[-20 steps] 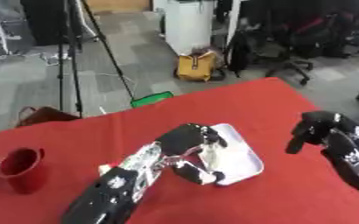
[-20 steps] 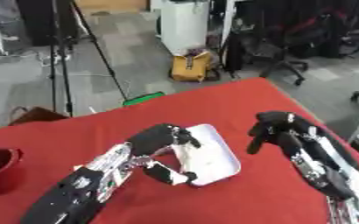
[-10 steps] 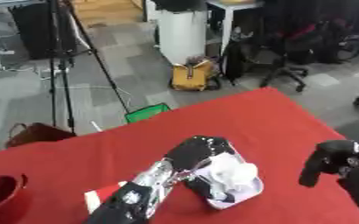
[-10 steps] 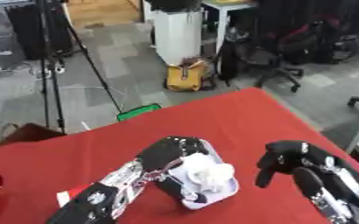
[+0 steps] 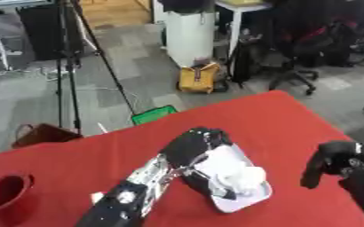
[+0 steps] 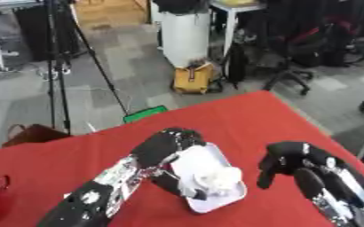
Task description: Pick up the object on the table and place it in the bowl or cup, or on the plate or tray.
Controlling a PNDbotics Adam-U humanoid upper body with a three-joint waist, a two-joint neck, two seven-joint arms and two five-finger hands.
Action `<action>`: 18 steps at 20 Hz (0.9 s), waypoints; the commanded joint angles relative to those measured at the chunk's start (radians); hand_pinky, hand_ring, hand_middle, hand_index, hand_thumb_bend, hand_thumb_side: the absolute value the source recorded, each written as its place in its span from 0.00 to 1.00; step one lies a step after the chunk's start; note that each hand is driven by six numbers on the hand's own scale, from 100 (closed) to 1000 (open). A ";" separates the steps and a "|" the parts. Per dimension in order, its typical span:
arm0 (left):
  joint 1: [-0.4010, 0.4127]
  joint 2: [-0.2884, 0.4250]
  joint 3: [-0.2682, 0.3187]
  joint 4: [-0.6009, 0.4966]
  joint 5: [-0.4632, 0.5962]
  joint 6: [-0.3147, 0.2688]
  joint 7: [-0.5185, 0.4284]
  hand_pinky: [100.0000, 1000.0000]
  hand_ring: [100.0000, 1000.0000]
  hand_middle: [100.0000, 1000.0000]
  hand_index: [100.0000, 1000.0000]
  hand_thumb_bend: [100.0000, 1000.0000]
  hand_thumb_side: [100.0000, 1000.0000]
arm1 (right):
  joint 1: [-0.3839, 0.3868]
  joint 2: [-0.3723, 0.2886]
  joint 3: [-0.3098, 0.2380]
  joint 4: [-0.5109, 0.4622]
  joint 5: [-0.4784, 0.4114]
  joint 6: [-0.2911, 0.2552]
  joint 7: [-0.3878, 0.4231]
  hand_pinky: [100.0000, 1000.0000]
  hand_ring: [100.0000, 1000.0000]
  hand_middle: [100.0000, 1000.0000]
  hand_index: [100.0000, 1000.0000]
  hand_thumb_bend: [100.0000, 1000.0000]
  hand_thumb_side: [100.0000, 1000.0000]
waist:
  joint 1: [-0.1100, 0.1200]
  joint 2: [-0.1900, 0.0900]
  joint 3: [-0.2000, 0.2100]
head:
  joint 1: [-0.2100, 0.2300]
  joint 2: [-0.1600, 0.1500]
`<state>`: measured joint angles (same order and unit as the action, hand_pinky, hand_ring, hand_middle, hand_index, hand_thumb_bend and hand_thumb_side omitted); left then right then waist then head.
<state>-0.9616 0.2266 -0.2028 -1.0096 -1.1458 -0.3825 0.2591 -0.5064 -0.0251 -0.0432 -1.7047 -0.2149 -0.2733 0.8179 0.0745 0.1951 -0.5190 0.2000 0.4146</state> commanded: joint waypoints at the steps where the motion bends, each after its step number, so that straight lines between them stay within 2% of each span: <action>1: -0.030 0.069 0.056 -0.093 0.054 0.018 0.052 0.75 0.72 0.74 0.80 1.00 0.66 | -0.004 -0.019 -0.009 -0.005 0.007 -0.008 -0.003 0.49 0.48 0.59 0.81 0.00 0.55 | -0.013 -0.023 0.011 | -0.018 0.007; 5: -0.018 0.146 0.103 -0.099 0.118 0.077 0.073 0.75 0.71 0.73 0.80 1.00 0.66 | 0.005 -0.024 -0.015 0.003 0.012 -0.013 -0.010 0.49 0.48 0.59 0.81 0.00 0.55 | -0.024 -0.038 0.045 | -0.040 0.012; 6: -0.011 0.159 0.108 -0.100 0.135 0.091 0.066 0.75 0.70 0.72 0.80 0.99 0.70 | 0.006 -0.027 -0.017 0.005 0.014 -0.014 -0.012 0.49 0.48 0.59 0.81 0.00 0.55 | -0.025 -0.040 0.052 | -0.047 0.011; 11: 0.094 0.246 0.192 -0.056 0.215 0.167 0.013 0.75 0.68 0.70 0.79 0.95 0.72 | 0.031 -0.067 -0.043 0.021 0.028 -0.026 -0.029 0.49 0.48 0.59 0.81 0.00 0.55 | -0.030 -0.059 0.141 | -0.107 0.033; 15: 0.190 0.301 0.216 -0.102 0.276 0.216 -0.023 0.74 0.67 0.69 0.79 0.94 0.75 | 0.051 -0.103 -0.068 0.035 0.040 -0.035 -0.049 0.49 0.47 0.59 0.81 0.00 0.55 | -0.030 -0.074 0.224 | -0.151 0.058; 18: 0.265 0.338 0.220 -0.158 0.323 0.246 -0.049 0.73 0.66 0.68 0.79 0.92 0.76 | 0.056 -0.118 -0.080 0.040 0.046 -0.043 -0.063 0.49 0.47 0.59 0.81 0.00 0.55 | -0.031 -0.079 0.274 | -0.161 0.068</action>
<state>-0.6846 0.5187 0.0045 -1.1291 -0.8444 -0.1502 0.2187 -0.4397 -0.1185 -0.1120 -1.6599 -0.1757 -0.3126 0.7633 0.0468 0.1341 -0.2396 0.0468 0.4747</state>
